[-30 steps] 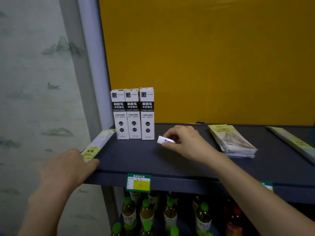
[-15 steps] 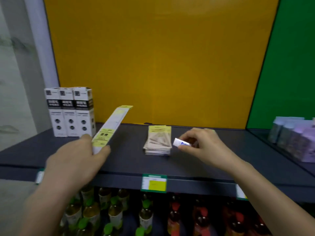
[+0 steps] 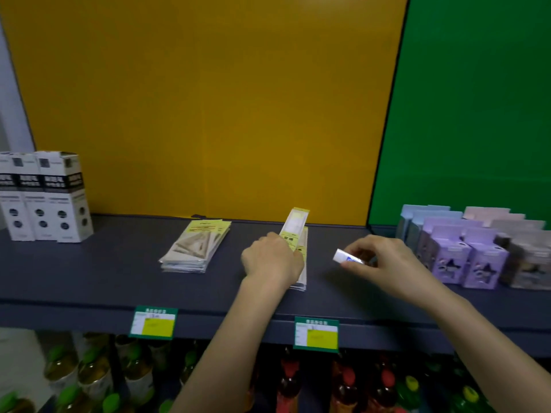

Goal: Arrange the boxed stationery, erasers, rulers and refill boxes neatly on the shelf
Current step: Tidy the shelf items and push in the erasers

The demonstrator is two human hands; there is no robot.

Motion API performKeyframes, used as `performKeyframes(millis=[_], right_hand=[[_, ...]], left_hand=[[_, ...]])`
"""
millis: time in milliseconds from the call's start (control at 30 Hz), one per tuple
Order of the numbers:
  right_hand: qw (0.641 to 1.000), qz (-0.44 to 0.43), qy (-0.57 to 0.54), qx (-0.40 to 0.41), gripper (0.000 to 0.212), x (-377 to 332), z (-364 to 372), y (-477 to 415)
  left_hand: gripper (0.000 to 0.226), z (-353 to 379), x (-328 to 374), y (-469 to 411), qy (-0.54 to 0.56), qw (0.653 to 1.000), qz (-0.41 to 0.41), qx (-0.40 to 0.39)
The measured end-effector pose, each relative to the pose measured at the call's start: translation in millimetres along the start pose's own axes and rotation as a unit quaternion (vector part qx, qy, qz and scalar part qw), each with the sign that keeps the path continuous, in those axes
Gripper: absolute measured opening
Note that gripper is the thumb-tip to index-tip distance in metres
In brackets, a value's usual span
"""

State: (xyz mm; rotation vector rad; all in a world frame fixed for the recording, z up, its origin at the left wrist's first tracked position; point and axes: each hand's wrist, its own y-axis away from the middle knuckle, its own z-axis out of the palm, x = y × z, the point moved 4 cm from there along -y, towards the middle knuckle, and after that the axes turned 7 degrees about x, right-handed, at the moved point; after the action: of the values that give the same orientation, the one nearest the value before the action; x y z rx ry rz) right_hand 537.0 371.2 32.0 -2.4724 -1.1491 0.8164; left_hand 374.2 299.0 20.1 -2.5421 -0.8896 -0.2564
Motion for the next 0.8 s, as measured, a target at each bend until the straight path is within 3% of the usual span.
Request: performKeyframes(millis=[233, 567, 667, 800], right_hand=[[1.000, 0.012, -0.007, -0.002, 0.014, 21.2, -4.7, 5.1], [1.000, 0.024, -0.006, 0.004, 0.016, 30.4, -8.5, 1.9], [0.999, 0.036, -0.005, 0.012, 0.016, 33.5, -12.4, 2.7], [0.998, 0.050, 0.009, 0.031, 0.019, 47.3, -23.7, 14.6]], left_hand=[[0.049, 34.2, 18.2, -15.8, -0.072, 0.996, -0.034, -0.026], [0.054, 43.2, 16.8, -20.1, -0.078, 0.992, -0.064, -0.072], [0.060, 37.4, 17.0, -18.7, -0.118, 0.992, -0.022, -0.047], [0.050, 19.2, 35.5, -9.7, -0.155, 0.976, 0.140, 0.060]])
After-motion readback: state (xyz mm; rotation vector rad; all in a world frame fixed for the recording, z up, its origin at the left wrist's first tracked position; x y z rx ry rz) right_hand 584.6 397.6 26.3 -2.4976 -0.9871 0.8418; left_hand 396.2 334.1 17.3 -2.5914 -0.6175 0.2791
